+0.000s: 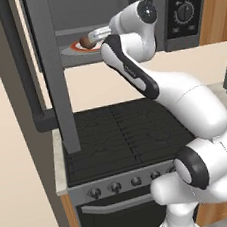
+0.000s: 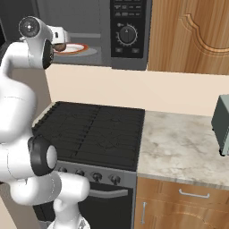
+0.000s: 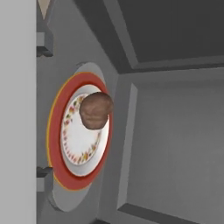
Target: Retrieve the reheated potato from the microwave, then place the potato, cheese, and condiment on the cutting board.
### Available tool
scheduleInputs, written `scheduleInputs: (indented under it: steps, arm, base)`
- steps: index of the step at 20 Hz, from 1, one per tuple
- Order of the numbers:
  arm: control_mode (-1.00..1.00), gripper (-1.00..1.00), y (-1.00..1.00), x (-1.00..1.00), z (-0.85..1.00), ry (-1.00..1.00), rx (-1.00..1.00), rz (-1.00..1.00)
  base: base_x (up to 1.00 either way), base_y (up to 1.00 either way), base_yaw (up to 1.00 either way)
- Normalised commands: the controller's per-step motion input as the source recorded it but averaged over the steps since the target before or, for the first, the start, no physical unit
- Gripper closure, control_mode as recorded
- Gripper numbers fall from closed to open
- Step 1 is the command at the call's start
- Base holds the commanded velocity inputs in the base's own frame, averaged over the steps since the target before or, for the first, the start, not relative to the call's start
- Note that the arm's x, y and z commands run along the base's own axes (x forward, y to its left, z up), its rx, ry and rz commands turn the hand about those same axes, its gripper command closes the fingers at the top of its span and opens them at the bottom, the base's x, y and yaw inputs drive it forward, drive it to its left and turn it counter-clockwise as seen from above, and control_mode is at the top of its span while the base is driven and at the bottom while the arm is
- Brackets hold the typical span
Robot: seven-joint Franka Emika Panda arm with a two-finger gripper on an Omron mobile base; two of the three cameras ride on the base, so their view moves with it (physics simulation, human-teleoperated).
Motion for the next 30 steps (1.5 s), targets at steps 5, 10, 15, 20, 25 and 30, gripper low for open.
scheduleInputs:
  steps: [5,10,15,20,25,30]
  arm:
    - [-1.0,-1.0,0.05,0.23,0.01,0.03,0.06,-0.01]
    - [-1.0,-1.0,0.02,0.34,-0.08,0.05,0.11,0.0]
    - [-1.0,-1.0,0.01,0.34,-0.15,0.05,0.12,0.0]
    - [-1.0,-1.0,0.08,0.37,-0.13,0.03,0.09,0.0]
    - [-1.0,-1.0,0.16,0.32,-0.07,0.08,0.01,0.04]
    - [-1.0,-1.0,0.12,0.36,-0.03,0.1,0.0,0.07]
  base:
    - [0.0,0.0,0.0]
    - [0.0,0.0,0.0]
    - [0.0,0.0,0.0]
    - [0.0,0.0,0.0]
    - [0.0,0.0,0.0]
    - [0.0,0.0,0.0]
